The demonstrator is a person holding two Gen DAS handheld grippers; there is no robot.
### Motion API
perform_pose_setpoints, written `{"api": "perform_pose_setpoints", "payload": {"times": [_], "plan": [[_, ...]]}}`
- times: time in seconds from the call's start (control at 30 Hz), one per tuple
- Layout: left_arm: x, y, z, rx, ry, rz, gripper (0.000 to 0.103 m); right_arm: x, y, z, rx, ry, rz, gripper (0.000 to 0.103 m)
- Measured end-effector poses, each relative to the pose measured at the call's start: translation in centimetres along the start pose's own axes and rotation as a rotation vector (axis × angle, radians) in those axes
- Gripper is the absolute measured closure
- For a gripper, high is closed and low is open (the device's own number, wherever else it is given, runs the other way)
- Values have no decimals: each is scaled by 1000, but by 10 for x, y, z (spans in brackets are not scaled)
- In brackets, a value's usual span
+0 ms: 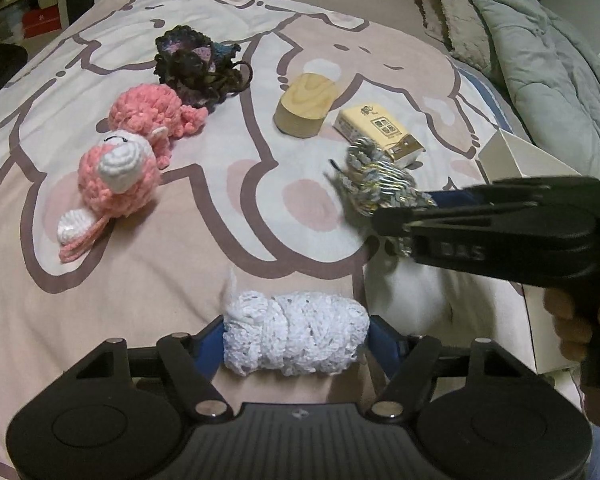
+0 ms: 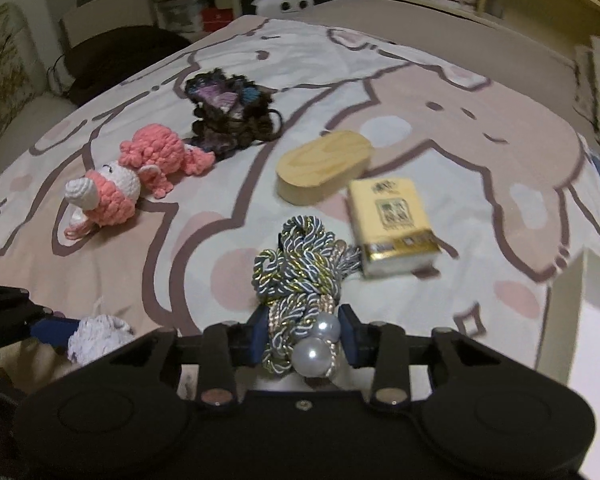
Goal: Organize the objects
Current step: 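Grasp the white yarn roll with the left tool while the right tool grasps the pearl rope, then carry the yarn roll and pearl rope toward the white tray with both tools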
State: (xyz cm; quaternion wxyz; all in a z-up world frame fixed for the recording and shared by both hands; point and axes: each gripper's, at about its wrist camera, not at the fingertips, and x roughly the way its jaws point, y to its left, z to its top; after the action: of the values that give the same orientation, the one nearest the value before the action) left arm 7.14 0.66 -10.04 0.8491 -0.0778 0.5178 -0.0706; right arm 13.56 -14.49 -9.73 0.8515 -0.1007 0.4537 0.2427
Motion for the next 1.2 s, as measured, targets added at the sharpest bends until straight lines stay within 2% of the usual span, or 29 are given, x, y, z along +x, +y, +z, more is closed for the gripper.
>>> {"api": "perform_pose_setpoints", "payload": {"times": [0.13,0.37,0.5,0.73,0.9,1.0,1.2], "plan": [[-5,2,0,-9,-9,-4,33,-9,-7,-11,48,6,-9,65],[-8,4,-3,-24,6,-7,33,-17,-11,-31,78,75,1,65],[-5,-3,-4,11,10,17,30,-11,-11,-36,95,79,-8,62],[-1,-5,-6,23,13,32,28,1,-4,-34,91,68,-12,59],[2,-9,-6,41,16,39,29,0,-7,-35,109,54,-3,65],[-3,-7,-5,36,-4,29,33,-6,-9,-35,122,42,-6,66],[-16,-7,1,19,-55,22,34,-28,-14,-33,149,-13,-16,66]]}}
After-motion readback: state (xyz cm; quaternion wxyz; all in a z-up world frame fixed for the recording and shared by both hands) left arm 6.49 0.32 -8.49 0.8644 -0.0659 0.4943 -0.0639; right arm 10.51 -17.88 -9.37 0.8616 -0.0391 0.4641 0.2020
